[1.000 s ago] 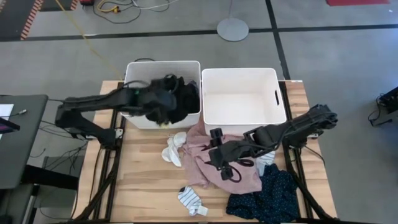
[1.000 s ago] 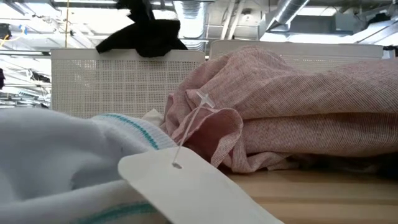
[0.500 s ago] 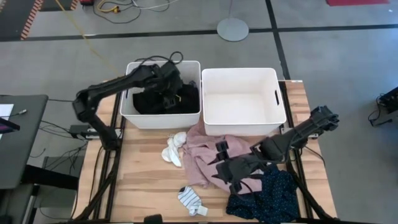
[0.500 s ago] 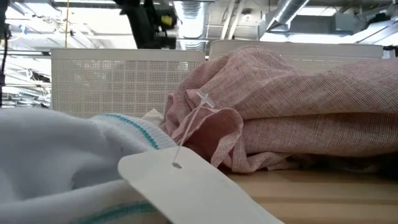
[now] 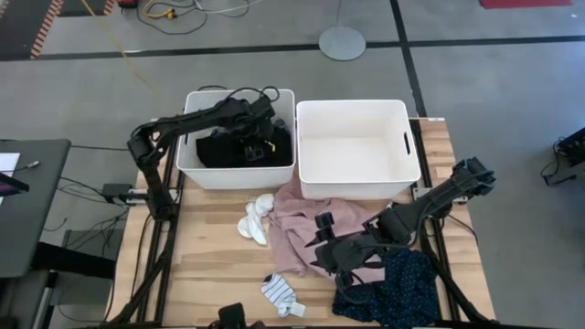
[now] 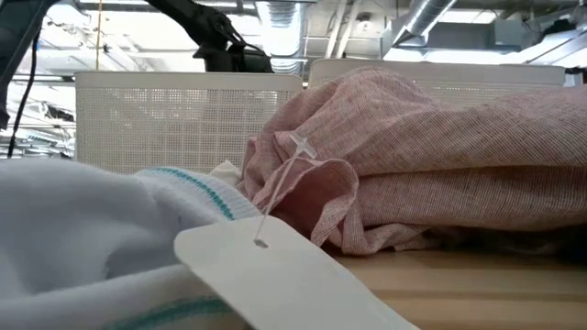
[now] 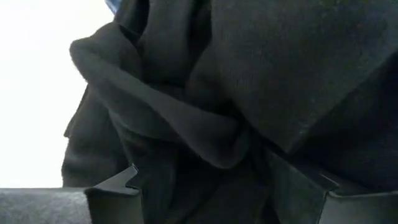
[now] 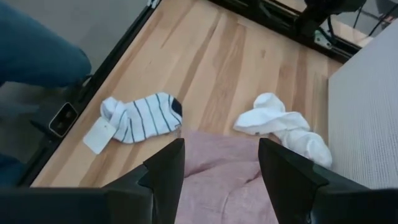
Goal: Sort clothes
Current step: Adjust the black pants in the left white laundry organizer, then put the left white socks into the right white laundry organizer
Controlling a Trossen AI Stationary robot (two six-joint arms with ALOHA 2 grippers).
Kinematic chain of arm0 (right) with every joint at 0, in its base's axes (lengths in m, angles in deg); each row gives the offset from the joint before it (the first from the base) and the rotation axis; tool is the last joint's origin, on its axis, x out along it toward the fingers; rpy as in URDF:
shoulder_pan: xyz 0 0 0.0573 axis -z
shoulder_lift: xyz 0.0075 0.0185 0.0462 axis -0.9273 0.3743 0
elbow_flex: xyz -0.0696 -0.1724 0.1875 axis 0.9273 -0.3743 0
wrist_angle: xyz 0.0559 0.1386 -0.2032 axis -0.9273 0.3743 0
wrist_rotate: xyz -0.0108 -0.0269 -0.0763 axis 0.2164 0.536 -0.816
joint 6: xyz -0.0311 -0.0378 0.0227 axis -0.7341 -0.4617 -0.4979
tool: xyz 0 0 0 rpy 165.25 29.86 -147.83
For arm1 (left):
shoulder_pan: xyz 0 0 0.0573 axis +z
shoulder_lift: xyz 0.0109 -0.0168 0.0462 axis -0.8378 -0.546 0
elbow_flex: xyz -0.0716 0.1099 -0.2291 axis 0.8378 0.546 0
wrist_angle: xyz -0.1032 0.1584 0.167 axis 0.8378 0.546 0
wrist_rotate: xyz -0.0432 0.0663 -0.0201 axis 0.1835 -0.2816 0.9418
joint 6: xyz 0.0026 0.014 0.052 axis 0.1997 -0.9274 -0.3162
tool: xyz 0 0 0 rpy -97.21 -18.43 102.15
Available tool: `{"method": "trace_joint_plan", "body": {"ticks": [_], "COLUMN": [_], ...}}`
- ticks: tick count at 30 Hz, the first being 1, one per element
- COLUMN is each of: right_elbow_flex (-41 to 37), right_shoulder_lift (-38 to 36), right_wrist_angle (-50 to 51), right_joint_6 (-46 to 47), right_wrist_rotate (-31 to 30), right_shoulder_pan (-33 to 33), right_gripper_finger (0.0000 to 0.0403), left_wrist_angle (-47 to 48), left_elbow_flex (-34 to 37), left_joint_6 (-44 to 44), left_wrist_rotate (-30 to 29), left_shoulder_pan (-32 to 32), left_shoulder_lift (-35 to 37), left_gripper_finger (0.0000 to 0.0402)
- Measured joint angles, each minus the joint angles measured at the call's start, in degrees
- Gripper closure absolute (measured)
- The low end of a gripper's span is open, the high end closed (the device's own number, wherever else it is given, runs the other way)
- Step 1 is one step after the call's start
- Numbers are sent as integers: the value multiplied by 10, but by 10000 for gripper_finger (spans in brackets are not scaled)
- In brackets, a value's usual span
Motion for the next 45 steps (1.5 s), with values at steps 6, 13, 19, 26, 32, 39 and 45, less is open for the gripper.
{"method": "trace_joint_plan", "body": {"ticks": [6,13,19,26,32,39,45], "right_elbow_flex": [-2,-2,-2,-1,-1,17,23], "right_shoulder_lift": [0,0,45,131,189,254,272], "right_wrist_angle": [-1,-51,-144,-222,-274,-271,-230], "right_joint_6": [-3,-29,-81,-95,-91,-63,-34], "right_wrist_rotate": [0,1,14,18,18,21,6], "right_shoulder_pan": [1,8,31,93,147,203,234], "right_gripper_finger": [182,182,182,182,182,182,182], "left_wrist_angle": [18,46,49,95,138,133,60], "left_elbow_flex": [-33,-93,-106,-106,-63,46,117], "left_joint_6": [14,32,57,116,171,206,220], "left_wrist_rotate": [-5,1,11,51,65,71,139], "left_shoulder_pan": [-4,-35,-89,-158,-215,-268,-304], "left_shoulder_lift": [76,227,359,462,514,571,611], "left_gripper_finger": [180,180,180,180,180,180,180]}}
